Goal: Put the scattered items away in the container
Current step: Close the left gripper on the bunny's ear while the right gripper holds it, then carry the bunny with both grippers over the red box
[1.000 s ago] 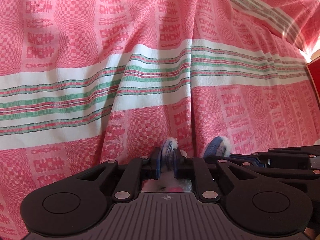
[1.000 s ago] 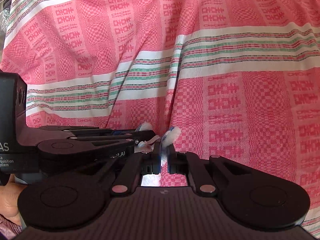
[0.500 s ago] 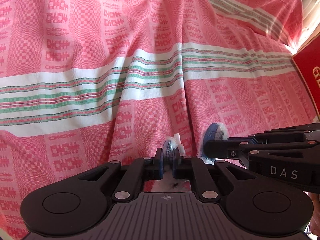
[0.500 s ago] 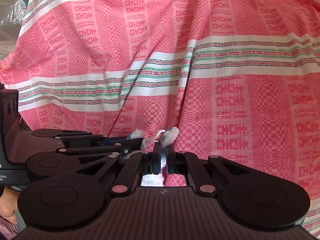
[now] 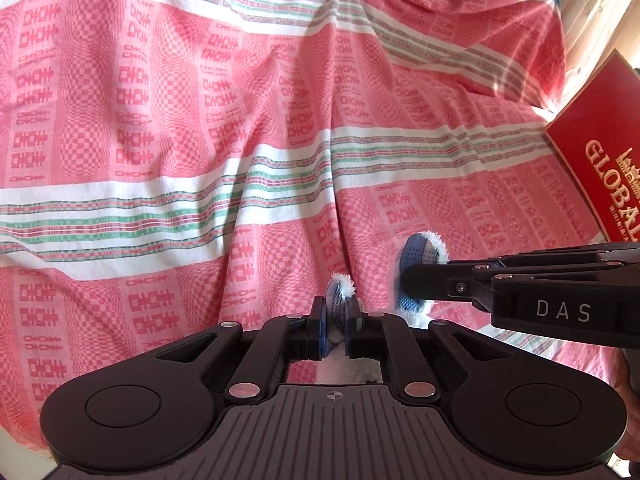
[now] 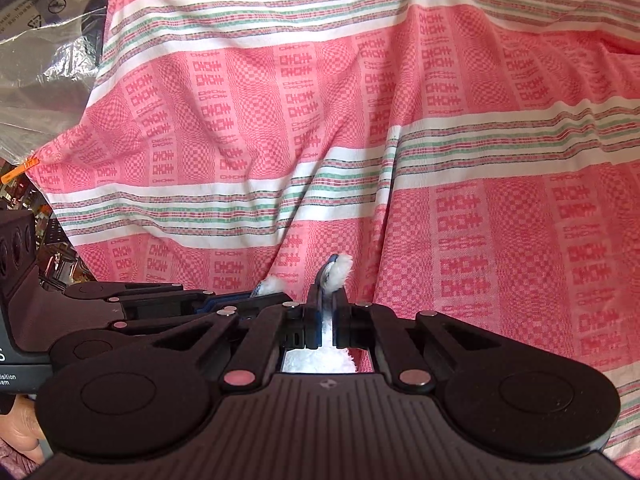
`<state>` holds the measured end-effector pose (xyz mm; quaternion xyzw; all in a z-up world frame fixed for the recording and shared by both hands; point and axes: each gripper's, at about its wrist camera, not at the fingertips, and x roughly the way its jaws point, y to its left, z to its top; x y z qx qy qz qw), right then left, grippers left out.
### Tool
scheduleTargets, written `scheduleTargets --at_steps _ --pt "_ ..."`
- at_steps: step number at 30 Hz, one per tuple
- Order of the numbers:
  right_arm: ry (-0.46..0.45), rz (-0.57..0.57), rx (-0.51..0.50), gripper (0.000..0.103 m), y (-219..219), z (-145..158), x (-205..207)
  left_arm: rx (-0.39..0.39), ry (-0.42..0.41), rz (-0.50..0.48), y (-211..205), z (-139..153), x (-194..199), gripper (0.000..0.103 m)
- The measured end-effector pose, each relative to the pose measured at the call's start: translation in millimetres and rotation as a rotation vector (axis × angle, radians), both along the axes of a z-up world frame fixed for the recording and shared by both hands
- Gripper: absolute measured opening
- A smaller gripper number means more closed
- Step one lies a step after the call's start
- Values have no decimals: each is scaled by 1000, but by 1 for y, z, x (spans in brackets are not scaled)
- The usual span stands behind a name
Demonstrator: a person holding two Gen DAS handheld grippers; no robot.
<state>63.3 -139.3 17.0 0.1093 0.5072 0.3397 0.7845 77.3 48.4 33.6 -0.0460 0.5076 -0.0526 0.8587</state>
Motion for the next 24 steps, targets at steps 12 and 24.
scheduleTargets --at_steps 12,24 --pt "-130 -154 45 5 -75 53 -36 -40 -116 -172 -61 53 -21 2" --pt "-318 -242 69 5 -201 124 -107 -22 -311 -333 -194 140 -75 2"
